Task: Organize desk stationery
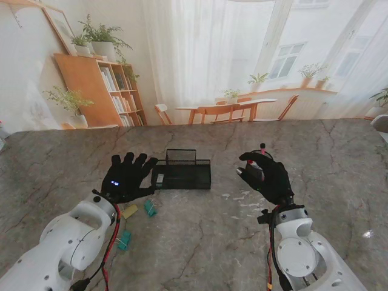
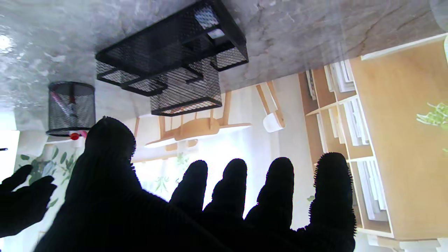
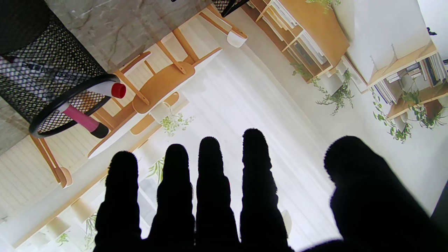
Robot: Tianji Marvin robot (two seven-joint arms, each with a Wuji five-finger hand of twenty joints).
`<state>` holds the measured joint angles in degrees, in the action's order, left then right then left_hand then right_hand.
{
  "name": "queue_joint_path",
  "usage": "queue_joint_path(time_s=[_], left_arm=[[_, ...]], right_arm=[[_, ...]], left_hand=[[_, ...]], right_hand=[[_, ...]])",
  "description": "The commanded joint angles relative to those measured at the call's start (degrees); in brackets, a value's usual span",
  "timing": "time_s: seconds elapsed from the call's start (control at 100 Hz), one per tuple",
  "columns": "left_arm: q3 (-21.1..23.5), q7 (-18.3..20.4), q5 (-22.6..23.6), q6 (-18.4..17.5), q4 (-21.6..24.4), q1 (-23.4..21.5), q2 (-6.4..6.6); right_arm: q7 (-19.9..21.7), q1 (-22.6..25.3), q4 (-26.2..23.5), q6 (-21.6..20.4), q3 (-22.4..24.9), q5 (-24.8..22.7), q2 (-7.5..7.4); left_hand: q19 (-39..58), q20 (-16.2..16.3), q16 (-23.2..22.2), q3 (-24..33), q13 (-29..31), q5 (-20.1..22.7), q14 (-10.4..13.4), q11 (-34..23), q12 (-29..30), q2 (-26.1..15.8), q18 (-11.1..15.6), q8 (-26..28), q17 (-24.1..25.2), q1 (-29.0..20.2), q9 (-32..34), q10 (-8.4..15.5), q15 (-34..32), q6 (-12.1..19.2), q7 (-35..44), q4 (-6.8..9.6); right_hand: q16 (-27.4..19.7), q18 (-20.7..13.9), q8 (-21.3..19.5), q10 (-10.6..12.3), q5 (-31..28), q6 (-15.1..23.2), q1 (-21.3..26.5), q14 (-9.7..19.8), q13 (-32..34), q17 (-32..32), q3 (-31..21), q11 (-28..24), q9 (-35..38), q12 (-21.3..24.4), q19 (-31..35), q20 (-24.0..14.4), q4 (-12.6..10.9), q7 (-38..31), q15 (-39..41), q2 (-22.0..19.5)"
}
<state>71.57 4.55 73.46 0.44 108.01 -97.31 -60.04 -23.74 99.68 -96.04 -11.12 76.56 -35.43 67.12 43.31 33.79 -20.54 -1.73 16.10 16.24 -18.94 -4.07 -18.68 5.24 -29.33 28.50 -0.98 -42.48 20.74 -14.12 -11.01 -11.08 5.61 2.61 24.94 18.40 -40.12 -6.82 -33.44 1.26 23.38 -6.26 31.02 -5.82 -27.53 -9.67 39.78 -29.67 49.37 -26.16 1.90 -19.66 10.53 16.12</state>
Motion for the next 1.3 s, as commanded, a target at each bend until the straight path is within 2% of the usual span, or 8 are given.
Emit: queue_joint_path(time_s=[0.0, 0.19, 0.34, 0.44, 0.71, 0.84, 0.99, 1.29], left_arm=[[0.16, -0.22, -0.73, -0.93, 1.02, -2.61, 0.39], [4.85, 0.44, -0.46, -4.81, 5.41, -9.6, 0.45], [10.1, 1.71, -0.43, -10.56, 7.84, -15.18, 0.6], [13.16, 2.37, -0.88, -14.53, 8.07, -17.97, 0.73], [19.24, 3.67, 0.0, -26.46, 5.64, -21.94, 1.51], [20.48, 3.75, -0.22, -28.31, 4.22, -23.25, 1.64], [22.27, 4.32, 0.77, -30.97, 3.17, -24.47, 1.91], [22.13, -0.28, 5.44, -32.88, -0.75, -23.31, 2.58]], right_arm=[[0.84, 0.05, 0.25, -0.39, -0.15, 0.1, 0.04], [1.18, 0.0, 0.15, -0.77, -0.38, -0.36, -0.11], [1.7, -0.2, 0.13, -0.96, -0.69, -0.95, -0.3], [2.08, -0.39, 0.11, -0.8, -0.99, -1.26, -0.42], [3.95, -1.1, 0.07, -0.37, -2.2, -2.75, -1.0], [4.69, -1.51, 0.37, -0.38, -2.59, -2.82, -1.15], [5.24, -1.74, 0.62, -0.39, -2.76, -2.64, -1.23], [5.58, -1.58, 0.36, -0.12, -2.68, -2.76, -1.3]], left_hand=[[0.43, -0.23, -0.49, -0.31, -0.08, -0.57, -0.22, -0.03, -0.42, -3.48, -0.7, 0.91, 0.52, 1.42, 0.39, -0.38, 0.42, 0.34, 0.72, -4.6], [0.68, 0.23, -0.59, -0.31, 0.43, -0.46, -0.05, 0.21, -0.49, -3.06, -0.84, 1.46, 0.05, 1.58, 0.57, 0.04, 0.62, 0.62, 0.3, -4.64], [0.48, 0.3, -0.47, -0.31, 0.89, -0.49, 0.8, 0.45, -0.29, -2.91, -0.27, 1.38, -0.55, 1.91, 0.41, 0.67, 0.95, 0.87, -0.29, -4.65], [-1.1, -0.28, 0.05, -0.31, 0.16, -1.22, 1.32, 0.85, 0.17, -3.11, 0.53, 0.87, -0.57, 2.44, -0.52, 1.03, 1.87, 0.76, -1.22, -4.63], [-6.34, -1.71, 1.43, -0.41, -3.47, -4.67, 3.53, 1.76, 1.81, -4.11, 5.18, -0.6, 0.87, 4.12, -3.8, 2.46, 3.71, 2.49, -2.94, -4.7], [-7.22, -1.76, 1.53, -0.57, -4.07, -6.11, 4.48, 2.17, 2.32, -3.72, 6.1, -0.81, 1.15, 5.28, -5.07, 2.92, 3.89, 3.16, -3.4, -4.65], [-9.78, -2.04, 1.78, -0.2, -5.39, -7.05, 5.88, 2.56, 3.28, -2.66, 8.57, -0.86, 2.33, 5.89, -6.58, 3.47, 4.45, 3.99, -3.54, -4.45], [-9.76, -1.06, 0.9, 0.21, -4.45, -9.19, 7.43, 2.17, 3.39, -0.25, 11.46, -0.54, 1.62, 3.67, -7.53, 5.29, 3.35, 4.51, -3.84, -4.26]], right_hand=[[0.63, -0.42, -1.06, 0.22, -1.31, 0.68, 0.46, 0.5, 0.31, 0.41, 1.68, -0.65, -0.12, -0.6, 0.57, -1.24, 0.43, -0.21, -0.27, -1.61], [0.63, -0.47, -1.03, 0.18, -1.23, 0.69, 0.46, 0.51, 0.31, 0.41, 1.7, -0.64, -0.1, -0.59, 0.55, -1.24, 0.43, -0.16, -0.28, -1.59], [0.63, -0.44, -1.03, 0.25, -1.37, 0.55, 0.42, 0.56, 0.34, 0.38, 1.73, -0.64, -0.1, -0.59, 0.53, -1.24, 0.43, -0.2, -0.29, -1.68], [0.62, -0.48, -1.04, 0.13, -1.42, 0.52, 0.45, 0.62, 0.29, 0.42, 1.73, -0.65, -0.09, -0.59, 0.5, -1.24, 0.43, -0.23, -0.31, -1.71], [0.64, -0.54, -1.07, 0.17, -1.32, 0.53, 0.44, 0.59, 0.25, 0.47, 1.8, -0.64, -0.19, -0.6, 0.53, -1.27, 0.41, -0.25, -0.3, -1.96], [0.64, -0.5, -1.07, 0.21, -1.11, 0.62, 0.44, 0.61, 0.21, 0.49, 1.84, -0.67, -0.18, -0.62, 0.54, -1.28, 0.4, -0.18, -0.29, -2.13], [0.64, -0.58, -1.13, 0.16, -1.46, 0.43, 0.54, 0.54, 0.08, 0.49, 1.94, -0.69, -0.21, -0.65, 0.58, -1.3, 0.4, -0.34, -0.3, -2.14], [0.68, -0.56, -1.14, 0.09, -1.17, 0.57, 0.62, 0.49, 0.18, 0.53, 2.06, -0.71, -0.21, -0.68, 0.63, -1.33, 0.38, -0.26, -0.2, -2.29]])
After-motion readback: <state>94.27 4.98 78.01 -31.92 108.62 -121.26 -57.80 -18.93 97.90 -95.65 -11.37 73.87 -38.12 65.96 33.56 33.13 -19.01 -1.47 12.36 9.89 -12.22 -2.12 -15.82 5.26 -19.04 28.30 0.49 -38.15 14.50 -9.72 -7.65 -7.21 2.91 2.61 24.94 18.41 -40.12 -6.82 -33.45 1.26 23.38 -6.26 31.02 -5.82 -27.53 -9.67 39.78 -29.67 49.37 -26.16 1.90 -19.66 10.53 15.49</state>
